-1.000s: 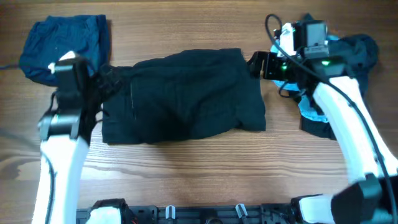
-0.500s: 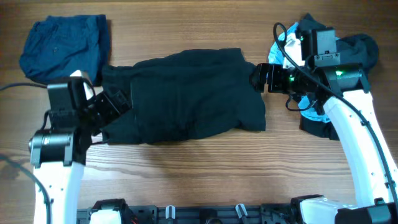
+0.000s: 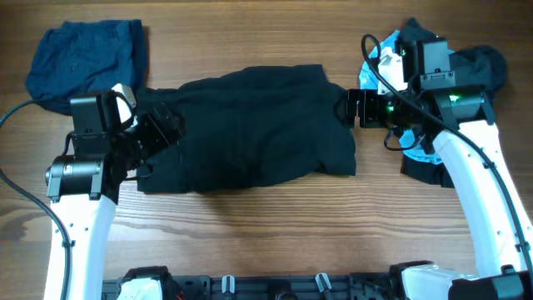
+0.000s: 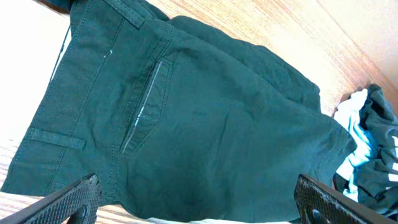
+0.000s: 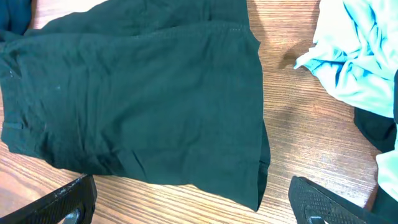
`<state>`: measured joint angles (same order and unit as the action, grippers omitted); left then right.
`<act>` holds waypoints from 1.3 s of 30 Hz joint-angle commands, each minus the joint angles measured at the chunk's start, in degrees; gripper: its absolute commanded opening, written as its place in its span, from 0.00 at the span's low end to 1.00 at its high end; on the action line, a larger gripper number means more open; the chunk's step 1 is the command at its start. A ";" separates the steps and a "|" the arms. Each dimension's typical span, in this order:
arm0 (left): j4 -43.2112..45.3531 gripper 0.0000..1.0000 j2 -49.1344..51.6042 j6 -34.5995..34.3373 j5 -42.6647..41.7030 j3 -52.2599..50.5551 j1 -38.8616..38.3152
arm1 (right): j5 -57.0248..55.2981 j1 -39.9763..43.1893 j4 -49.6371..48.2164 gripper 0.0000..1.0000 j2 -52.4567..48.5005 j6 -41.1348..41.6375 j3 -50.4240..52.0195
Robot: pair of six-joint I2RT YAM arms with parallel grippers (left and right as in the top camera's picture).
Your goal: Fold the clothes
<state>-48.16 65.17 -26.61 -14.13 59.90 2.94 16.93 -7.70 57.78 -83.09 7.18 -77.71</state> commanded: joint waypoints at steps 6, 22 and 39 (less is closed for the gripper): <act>0.35 1.00 0.00 0.92 -1.29 0.33 -0.59 | 1.11 0.17 1.01 1.00 -0.33 -1.01 0.37; 5.73 1.00 8.68 5.29 -1.38 0.33 -0.61 | 1.36 0.17 1.88 1.00 -1.29 1.92 0.37; 14.16 1.00 21.57 18.12 -1.92 0.33 -1.03 | 9.31 2.49 -4.33 1.00 -19.67 -6.54 0.37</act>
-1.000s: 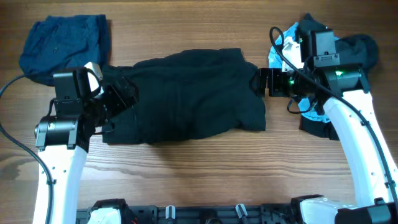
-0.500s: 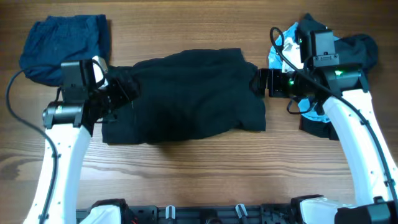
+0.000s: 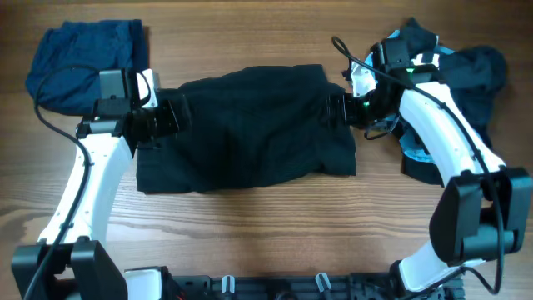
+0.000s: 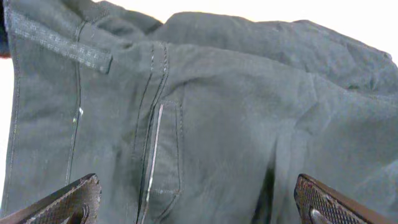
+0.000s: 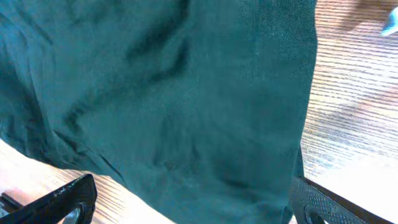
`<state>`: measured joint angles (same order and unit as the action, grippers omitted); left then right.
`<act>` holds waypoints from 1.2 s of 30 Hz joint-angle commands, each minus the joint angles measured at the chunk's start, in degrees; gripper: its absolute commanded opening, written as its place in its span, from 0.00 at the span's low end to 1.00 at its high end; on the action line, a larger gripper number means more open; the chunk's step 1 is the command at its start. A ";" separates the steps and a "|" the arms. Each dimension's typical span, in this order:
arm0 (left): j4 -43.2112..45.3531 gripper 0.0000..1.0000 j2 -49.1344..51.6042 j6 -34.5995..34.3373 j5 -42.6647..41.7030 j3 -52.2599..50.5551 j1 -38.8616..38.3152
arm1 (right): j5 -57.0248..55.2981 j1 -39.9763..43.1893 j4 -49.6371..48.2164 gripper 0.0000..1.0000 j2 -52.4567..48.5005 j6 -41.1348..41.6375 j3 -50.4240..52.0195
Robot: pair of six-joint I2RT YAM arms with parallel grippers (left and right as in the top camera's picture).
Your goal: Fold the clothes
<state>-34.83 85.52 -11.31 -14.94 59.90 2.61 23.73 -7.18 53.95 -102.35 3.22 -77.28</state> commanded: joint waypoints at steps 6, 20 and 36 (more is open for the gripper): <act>6.88 1.00 6.08 5.38 -1.09 0.33 -4.39 | 4.63 5.79 -0.35 1.00 -1.01 -10.16 0.04; 15.26 1.00 12.22 5.35 3.13 0.33 -5.01 | 6.38 5.77 -3.93 1.00 -8.20 -13.84 0.04; 17.05 1.00 14.01 4.87 8.37 0.33 -5.03 | 11.10 5.77 -7.65 1.00 -13.66 -15.04 0.04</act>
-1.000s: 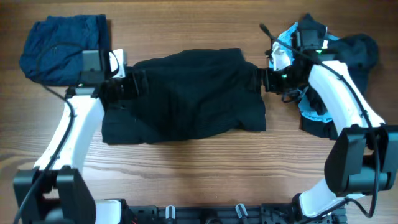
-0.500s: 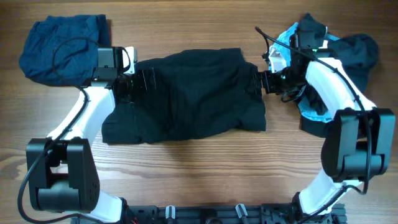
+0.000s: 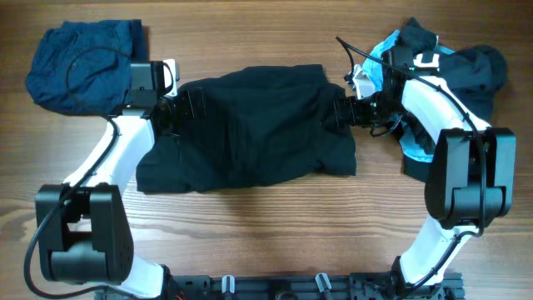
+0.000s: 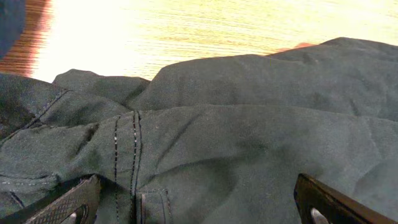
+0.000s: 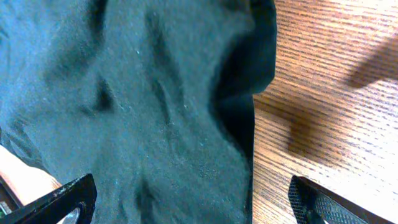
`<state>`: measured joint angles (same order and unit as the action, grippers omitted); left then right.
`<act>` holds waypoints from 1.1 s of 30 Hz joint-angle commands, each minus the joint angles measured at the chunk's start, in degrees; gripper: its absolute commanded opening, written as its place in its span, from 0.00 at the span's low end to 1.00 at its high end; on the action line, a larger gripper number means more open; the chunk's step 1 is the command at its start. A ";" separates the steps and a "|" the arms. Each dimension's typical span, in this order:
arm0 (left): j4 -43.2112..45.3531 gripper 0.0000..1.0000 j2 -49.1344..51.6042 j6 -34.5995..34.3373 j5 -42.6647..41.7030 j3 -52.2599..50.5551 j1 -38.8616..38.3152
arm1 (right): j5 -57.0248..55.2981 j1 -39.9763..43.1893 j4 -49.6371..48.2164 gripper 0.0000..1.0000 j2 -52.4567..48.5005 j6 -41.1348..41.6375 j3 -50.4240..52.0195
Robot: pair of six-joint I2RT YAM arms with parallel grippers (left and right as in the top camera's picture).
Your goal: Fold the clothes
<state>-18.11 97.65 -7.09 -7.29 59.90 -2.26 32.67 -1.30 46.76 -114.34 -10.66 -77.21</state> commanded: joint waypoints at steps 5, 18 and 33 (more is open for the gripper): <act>-1.53 0.99 4.57 0.24 0.72 0.33 -0.15 | 3.08 -0.11 -0.55 0.99 -3.45 0.22 0.00; -2.47 0.78 7.34 -2.82 0.24 0.33 -0.15 | 11.19 -0.74 -4.24 0.37 -7.72 3.17 1.81; -8.98 0.61 1.99 -3.85 -2.21 0.35 -0.09 | 8.61 10.56 6.91 0.04 8.52 7.52 -3.56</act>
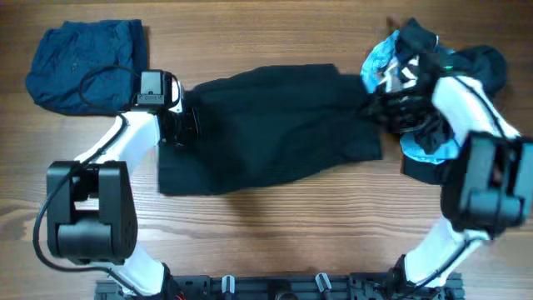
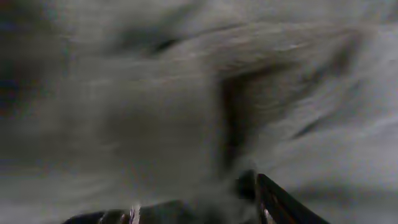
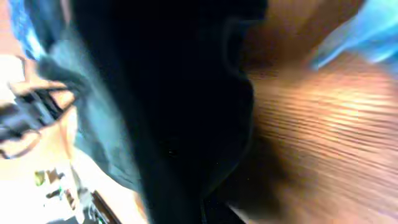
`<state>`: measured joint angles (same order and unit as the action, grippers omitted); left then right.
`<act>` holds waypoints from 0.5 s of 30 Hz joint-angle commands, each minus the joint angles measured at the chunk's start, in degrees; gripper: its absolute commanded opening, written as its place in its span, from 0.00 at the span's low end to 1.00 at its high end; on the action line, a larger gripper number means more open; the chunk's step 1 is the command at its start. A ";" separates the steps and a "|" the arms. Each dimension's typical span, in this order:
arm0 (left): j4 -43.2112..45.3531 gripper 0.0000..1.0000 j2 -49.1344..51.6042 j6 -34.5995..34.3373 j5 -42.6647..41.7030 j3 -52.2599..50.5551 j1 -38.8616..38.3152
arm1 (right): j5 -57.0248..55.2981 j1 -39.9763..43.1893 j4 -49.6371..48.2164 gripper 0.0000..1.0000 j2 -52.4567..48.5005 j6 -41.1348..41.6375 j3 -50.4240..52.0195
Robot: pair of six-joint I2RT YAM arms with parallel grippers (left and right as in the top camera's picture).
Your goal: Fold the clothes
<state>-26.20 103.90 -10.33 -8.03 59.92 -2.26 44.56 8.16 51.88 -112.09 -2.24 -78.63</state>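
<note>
A pair of dark green-black shorts (image 1: 266, 125) lies spread across the middle of the wooden table (image 1: 266, 242). My left gripper (image 1: 185, 125) sits at their left edge, at the waistband. In the blurred left wrist view the cloth (image 2: 155, 93) fills the frame and the left gripper (image 2: 199, 211) is drawn in on it. My right gripper (image 1: 376, 104) is at the shorts' upper right edge. The right wrist view is also blurred, with dark cloth (image 3: 180, 93) running down into the right gripper (image 3: 205, 208), whose fingers barely show.
A folded dark blue garment (image 1: 83, 54) lies at the back left. A pile of light blue and dark clothes (image 1: 466, 71) sits at the back right, under and behind my right arm. Bare wood runs along the front of the table.
Both grippers were open at the shorts' upper side edges and are now shut on the cloth. The whole garment has shifted to the right, and both wrist views are motion-blurred.
Both grippers hung open beside the spread shorts, left and right. Then they were lower and closer to the side edges, then right at the upper corners with the cloth between the fingers. Now both hold the shorts, which lie further right.
</note>
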 commanded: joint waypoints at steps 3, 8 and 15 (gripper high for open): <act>-1.81 0.63 -8.41 -0.63 -1.73 0.33 -0.09 | -3.80 0.79 3.74 0.04 9.55 -2.34 -2.16; -3.50 0.64 -14.08 -0.70 -2.86 0.33 -0.09 | -4.31 -3.13 4.96 0.04 11.72 -2.27 -2.16; -3.39 0.59 -19.08 -3.65 -2.82 0.44 -0.09 | -9.07 -16.81 0.52 0.04 11.69 2.64 -2.16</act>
<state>-29.65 89.08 -11.70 -9.96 59.90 -2.26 37.52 -4.14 54.11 -101.97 -2.33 -79.66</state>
